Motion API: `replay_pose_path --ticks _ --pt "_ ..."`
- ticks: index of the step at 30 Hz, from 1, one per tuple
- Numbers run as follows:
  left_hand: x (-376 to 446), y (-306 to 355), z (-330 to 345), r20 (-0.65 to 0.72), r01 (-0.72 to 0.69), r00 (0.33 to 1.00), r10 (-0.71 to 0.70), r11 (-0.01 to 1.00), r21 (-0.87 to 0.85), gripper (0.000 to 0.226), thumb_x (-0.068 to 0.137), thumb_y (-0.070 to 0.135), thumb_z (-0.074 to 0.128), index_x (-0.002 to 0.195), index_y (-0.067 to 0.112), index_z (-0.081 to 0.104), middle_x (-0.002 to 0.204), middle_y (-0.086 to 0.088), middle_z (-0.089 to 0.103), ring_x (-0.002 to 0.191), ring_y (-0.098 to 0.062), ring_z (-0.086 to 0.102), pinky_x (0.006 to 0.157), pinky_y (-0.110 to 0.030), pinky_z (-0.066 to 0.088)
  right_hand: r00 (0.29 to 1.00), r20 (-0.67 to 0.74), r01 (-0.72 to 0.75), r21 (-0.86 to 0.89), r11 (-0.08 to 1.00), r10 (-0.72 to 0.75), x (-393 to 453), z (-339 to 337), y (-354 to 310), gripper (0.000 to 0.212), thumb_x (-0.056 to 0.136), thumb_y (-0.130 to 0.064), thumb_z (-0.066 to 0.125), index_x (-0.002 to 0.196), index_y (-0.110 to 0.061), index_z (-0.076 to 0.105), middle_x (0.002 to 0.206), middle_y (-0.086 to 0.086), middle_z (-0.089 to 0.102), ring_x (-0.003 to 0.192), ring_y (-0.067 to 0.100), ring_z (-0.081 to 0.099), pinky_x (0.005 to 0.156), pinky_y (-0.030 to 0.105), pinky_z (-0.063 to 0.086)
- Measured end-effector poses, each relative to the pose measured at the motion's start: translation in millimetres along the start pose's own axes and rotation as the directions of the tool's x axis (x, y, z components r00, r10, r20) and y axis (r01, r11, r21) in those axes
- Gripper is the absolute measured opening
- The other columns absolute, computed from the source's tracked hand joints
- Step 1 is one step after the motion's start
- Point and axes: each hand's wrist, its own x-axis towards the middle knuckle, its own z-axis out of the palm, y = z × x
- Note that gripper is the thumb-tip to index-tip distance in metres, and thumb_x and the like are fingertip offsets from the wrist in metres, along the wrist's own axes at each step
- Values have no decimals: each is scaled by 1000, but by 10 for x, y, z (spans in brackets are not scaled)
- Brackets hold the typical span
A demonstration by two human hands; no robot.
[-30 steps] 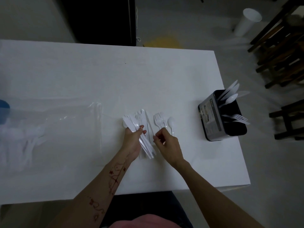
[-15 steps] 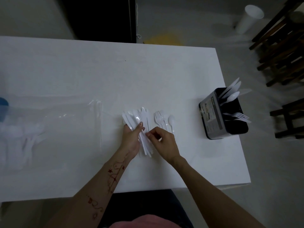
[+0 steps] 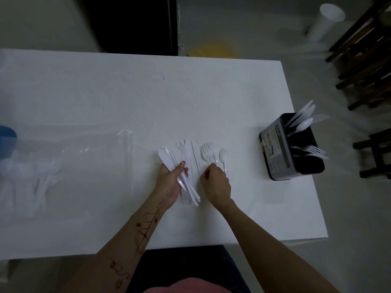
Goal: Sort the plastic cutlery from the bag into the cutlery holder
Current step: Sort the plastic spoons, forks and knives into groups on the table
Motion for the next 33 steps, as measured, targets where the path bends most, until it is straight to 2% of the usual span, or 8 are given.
replay_pose_path --ticks 7,11,15,21,23,27,30,33 --pt "17 18 -11 -10 -1 1000 2 1000 20 38 90 4 60 127 -1 54 112 -16 61 87 -21 61 91 -38 50 1000 20 4 -64 998 -3 -21 -23 -14 15 98 -19 52 106 -8 56 102 6 63 88 24 64 75 36 55" --pt "45 30 -16 -25 11 1000 -10 1000 23 39 90 5 61 129 4 54 122 -16 62 100 -27 62 86 -34 53 1000 17 9 -5 1000 -8 -45 -111 11 11 95 -22 52 98 -11 55 86 1 61 72 18 59 67 34 53" --pt "29 62 50 -81 27 996 -24 999 34 39 92 9 59 130 5 51 111 -7 64 93 -21 63 75 -29 51 980 -73 195 189 962 -184 -161 -218 25 8 98 -22 54 100 -15 52 76 -5 59 61 9 54 62 31 52" --pt "7 57 127 -11 28 1000 -27 998 62 31 99 11 46 129 8 47 122 -11 62 112 -28 60 96 -45 48 882 -88 471 210 857 -463 -308 -266 9 14 97 -25 55 104 -14 61 86 -3 67 73 10 60 69 31 56" --pt "-12 65 119 2 20 1000 -20 998 67 27 98 10 47 125 9 48 118 -9 63 111 -27 59 90 -41 51 871 -85 490 229 841 -484 -308 -239 22 17 97 -27 55 104 -14 64 88 -3 69 74 11 62 71 33 57" --pt "-46 90 55 -29 -10 1000 12 998 55 19 94 8 53 113 4 58 98 -6 68 88 -18 66 66 -29 57 889 -77 451 326 831 -452 -297 -237 -17 19 96 -29 56 99 -17 70 89 -5 70 77 9 63 71 24 54" --pt "-58 108 -21 -78 -12 997 12 1000 -3 14 94 3 53 107 8 58 92 -4 68 89 -21 65 72 -29 55 958 -153 285 396 873 -244 -265 -184 -78 15 97 -28 58 96 -18 69 89 -7 69 78 6 62 69 21 51" --pt "-82 110 -122 -95 -33 995 32 999 -9 14 93 3 53 106 6 57 90 -5 61 83 -19 59 73 -28 54 998 -27 68 317 946 -63 -189 -72 -125 34 91 -47 62 111 -19 60 95 -4 66 82 11 63 75 30 55"
